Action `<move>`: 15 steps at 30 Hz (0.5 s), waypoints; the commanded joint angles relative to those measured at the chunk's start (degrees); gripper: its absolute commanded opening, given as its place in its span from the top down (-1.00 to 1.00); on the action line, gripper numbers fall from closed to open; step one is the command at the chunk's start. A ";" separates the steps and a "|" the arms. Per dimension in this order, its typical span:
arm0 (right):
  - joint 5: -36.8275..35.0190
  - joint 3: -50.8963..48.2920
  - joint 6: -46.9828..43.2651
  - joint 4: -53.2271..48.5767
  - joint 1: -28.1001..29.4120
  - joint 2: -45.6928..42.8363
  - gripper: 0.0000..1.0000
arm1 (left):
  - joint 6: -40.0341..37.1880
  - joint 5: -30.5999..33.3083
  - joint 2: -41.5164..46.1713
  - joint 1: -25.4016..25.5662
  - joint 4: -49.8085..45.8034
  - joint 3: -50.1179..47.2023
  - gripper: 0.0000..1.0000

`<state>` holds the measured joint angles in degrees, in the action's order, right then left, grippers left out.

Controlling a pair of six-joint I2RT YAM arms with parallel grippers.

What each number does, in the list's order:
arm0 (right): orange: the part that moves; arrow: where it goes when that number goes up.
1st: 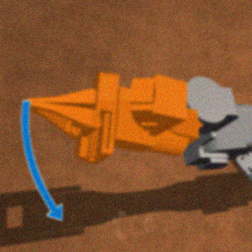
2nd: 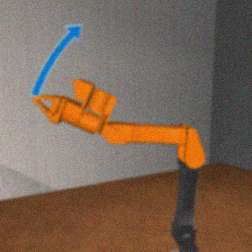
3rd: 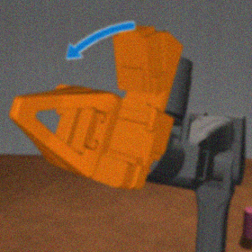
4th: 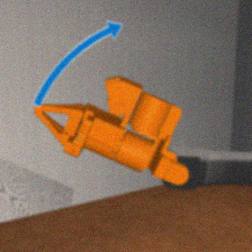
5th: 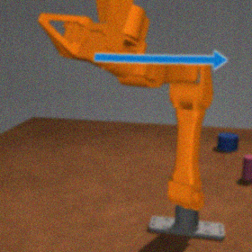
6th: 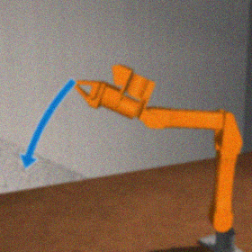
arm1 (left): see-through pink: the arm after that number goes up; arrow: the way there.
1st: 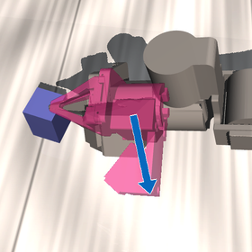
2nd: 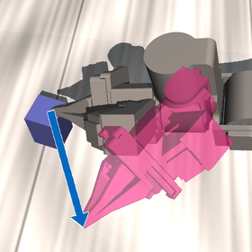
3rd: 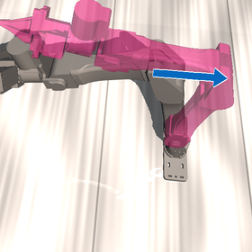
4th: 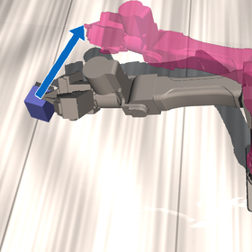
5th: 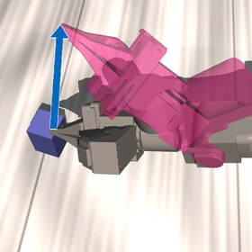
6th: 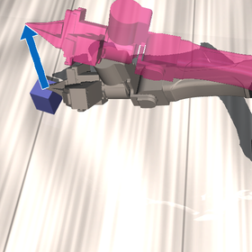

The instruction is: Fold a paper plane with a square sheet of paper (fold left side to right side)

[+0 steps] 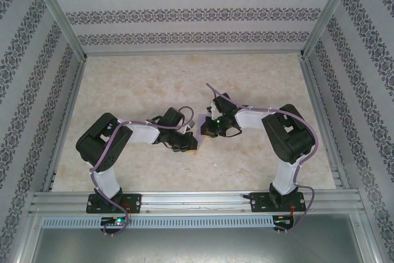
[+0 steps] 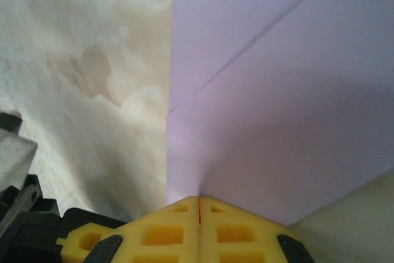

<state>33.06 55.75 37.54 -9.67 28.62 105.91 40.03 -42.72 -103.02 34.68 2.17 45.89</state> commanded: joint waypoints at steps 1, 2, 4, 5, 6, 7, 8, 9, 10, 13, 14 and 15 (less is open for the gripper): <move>-1.66 3.47 -2.72 -3.66 -1.54 0.00 1.00 | -1.37 2.91 -0.07 -0.57 -4.16 -2.28 0.80; -1.60 3.93 -2.86 -3.77 -1.79 0.53 1.00 | -1.28 2.83 0.07 -0.57 -4.09 -2.21 0.80; -1.59 4.19 -3.15 -3.64 -2.15 1.52 1.00 | -1.10 2.71 0.36 -0.57 -3.94 -2.11 0.80; -1.67 4.24 -3.18 -3.52 -2.33 2.01 1.00 | -1.04 2.58 0.61 -0.57 -4.02 -1.96 0.81; -1.68 4.24 -3.32 -3.43 -2.43 2.44 1.00 | -1.02 2.60 0.87 -0.57 -3.96 -1.91 0.80; -1.89 4.19 -3.43 -3.57 -2.52 2.88 1.00 | -0.89 2.41 1.15 -0.57 -3.96 -1.62 0.80; -2.18 4.07 -3.52 -3.66 -2.52 3.36 1.00 | -0.83 2.17 1.57 -0.57 -4.09 -1.30 0.80; -2.36 4.01 -3.56 -3.77 -2.60 3.63 1.00 | -0.75 1.96 1.91 -0.57 -4.19 -0.91 0.79; -2.60 3.65 -3.60 -3.93 -2.61 3.83 1.00 | -0.66 1.65 2.31 -0.57 -4.28 -0.32 0.78; -3.32 2.82 -3.83 -4.21 -2.61 3.97 1.00 | -0.48 0.80 3.43 -0.57 -4.64 2.01 0.78; -3.56 2.43 -4.00 -4.50 -2.61 4.02 1.00 | -0.33 0.26 3.61 -0.57 -4.65 2.91 0.78; -3.74 2.15 -4.10 -4.62 -2.61 4.05 1.00 | -0.35 -0.05 3.70 -0.58 -4.77 3.64 0.78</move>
<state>32.14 59.40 35.09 -11.60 26.35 108.86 40.10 -42.22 -101.30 34.70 -0.49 46.72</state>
